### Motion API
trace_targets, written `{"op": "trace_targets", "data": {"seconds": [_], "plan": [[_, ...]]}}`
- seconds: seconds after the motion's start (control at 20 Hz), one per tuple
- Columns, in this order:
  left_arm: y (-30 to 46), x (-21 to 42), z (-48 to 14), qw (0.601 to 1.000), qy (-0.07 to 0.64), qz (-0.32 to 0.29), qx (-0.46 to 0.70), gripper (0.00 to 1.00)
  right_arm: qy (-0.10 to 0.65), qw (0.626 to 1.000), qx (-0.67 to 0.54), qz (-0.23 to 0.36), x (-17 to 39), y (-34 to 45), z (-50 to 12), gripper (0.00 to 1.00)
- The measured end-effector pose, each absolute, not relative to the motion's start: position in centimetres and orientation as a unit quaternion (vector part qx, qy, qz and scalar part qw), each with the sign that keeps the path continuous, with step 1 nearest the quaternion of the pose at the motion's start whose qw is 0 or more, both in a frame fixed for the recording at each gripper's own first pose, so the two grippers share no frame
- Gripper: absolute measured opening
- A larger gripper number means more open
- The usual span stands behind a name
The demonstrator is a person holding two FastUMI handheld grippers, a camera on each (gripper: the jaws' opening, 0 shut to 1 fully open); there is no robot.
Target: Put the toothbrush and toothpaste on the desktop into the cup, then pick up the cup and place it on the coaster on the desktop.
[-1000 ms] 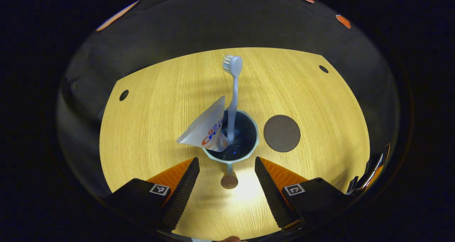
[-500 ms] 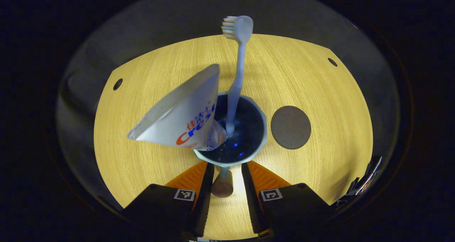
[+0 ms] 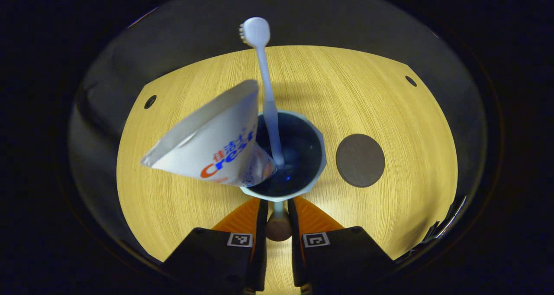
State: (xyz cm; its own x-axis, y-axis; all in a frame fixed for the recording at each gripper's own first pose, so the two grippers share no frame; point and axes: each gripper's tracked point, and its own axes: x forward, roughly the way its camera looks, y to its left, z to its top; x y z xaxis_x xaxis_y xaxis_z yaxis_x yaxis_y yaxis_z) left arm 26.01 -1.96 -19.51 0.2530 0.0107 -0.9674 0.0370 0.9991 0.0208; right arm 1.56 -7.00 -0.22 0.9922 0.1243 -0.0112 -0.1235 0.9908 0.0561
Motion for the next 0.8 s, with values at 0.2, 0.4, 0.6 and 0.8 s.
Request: {"op": "trace_targets", "data": {"seconds": [0.2,0.4,0.6,0.8], "plan": [[-3.4,31.4,-20.5,0.794,0.607,-0.016,0.017,0.28,0.003,0.998,0.029,0.055,1.2,-7.5,0.0,0.97],[-6.1,39.3,-20.6,0.806,0.591,-0.031,0.024,0.28,0.003,0.998,0.034,0.048,0.9,-8.1,-0.3,0.97],[-9.2,43.2,-19.6,0.815,0.576,-0.049,0.038,0.28,0.0,0.999,0.038,0.037,0.8,-8.8,0.0,0.97],[-18.8,43.5,-15.7,0.821,0.564,-0.073,0.051,0.27,-0.007,0.999,0.04,0.025,0.3,-9.7,0.3,0.97]]}}
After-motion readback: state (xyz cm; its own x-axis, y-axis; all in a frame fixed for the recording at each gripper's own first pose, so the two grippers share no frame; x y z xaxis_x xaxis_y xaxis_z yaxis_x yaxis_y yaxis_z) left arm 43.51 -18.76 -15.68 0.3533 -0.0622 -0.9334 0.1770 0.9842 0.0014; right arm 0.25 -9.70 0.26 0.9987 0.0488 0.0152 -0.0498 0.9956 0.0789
